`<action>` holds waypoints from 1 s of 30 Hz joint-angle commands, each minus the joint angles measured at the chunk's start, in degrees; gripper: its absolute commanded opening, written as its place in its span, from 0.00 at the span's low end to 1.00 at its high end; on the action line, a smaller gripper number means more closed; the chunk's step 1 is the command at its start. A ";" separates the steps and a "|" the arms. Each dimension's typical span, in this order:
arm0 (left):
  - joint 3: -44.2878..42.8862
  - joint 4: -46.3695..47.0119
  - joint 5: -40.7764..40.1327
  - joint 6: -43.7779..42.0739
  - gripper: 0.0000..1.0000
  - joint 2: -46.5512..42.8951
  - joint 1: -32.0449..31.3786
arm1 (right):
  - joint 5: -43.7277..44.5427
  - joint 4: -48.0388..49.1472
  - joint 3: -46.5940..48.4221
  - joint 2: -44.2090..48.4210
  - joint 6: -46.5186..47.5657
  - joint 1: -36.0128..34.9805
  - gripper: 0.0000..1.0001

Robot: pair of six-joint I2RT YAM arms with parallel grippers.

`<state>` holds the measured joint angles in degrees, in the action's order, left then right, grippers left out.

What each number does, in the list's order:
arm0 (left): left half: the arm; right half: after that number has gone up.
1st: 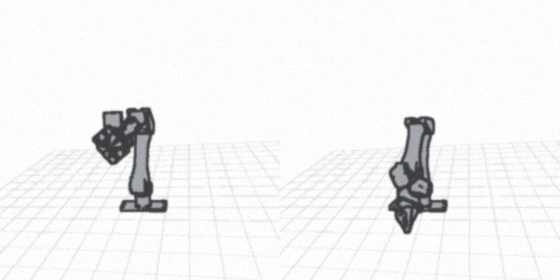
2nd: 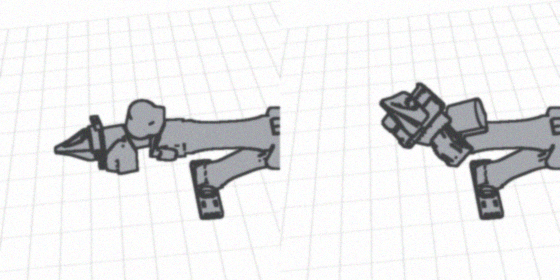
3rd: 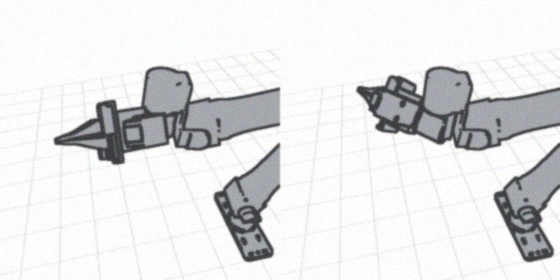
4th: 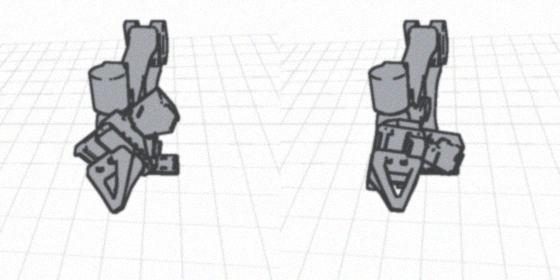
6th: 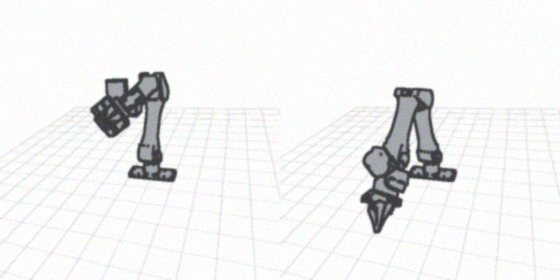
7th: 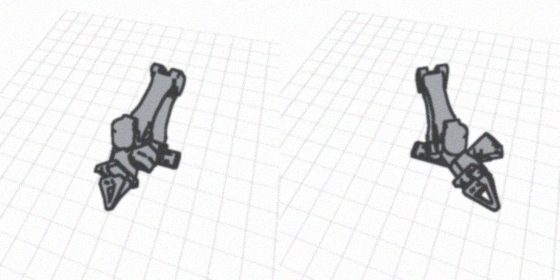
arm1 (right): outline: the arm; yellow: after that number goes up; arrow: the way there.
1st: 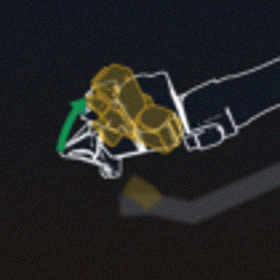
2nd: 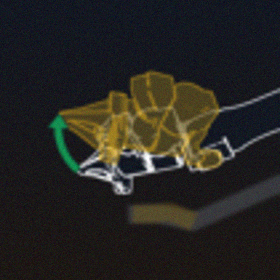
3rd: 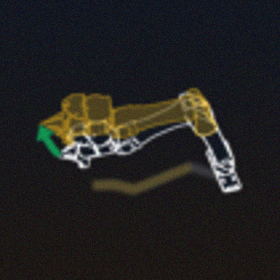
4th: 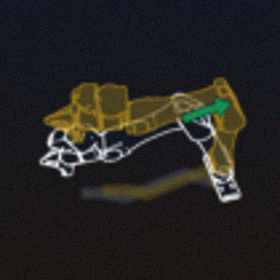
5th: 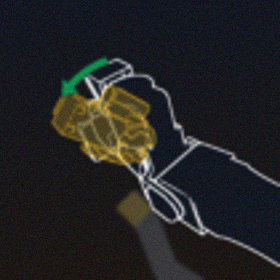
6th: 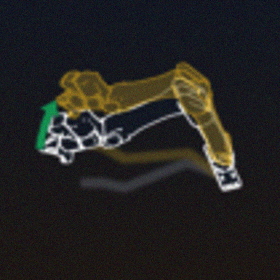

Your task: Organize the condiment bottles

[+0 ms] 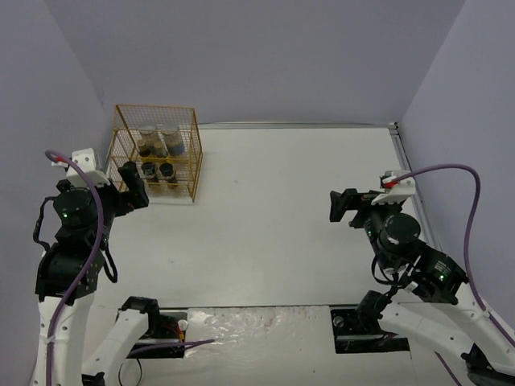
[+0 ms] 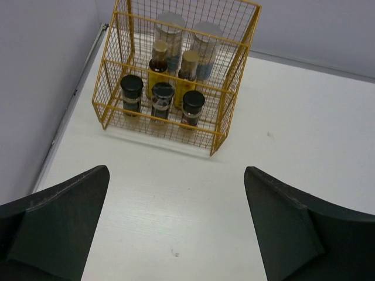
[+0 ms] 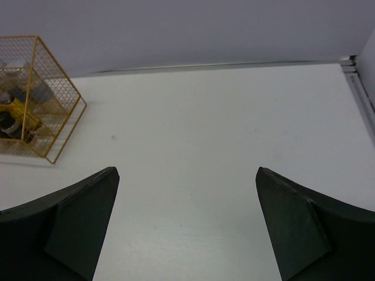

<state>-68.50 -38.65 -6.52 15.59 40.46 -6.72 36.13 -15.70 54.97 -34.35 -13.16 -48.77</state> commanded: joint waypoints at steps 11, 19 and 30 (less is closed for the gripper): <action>19.80 4.38 -6.14 2.70 0.97 -12.31 -2.02 | 10.82 6.63 -6.03 8.28 8.03 0.17 1.00; 21.31 7.82 -5.50 0.90 0.97 -12.01 -2.07 | 10.81 7.44 -7.07 7.99 8.57 0.15 1.00; 21.39 8.24 -5.52 0.14 0.97 -10.49 -2.35 | 11.85 7.86 -7.46 8.16 9.12 0.17 1.00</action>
<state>-46.24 -34.81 -11.68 16.61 28.58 -8.64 45.60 -12.68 47.62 -25.54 -5.01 -48.77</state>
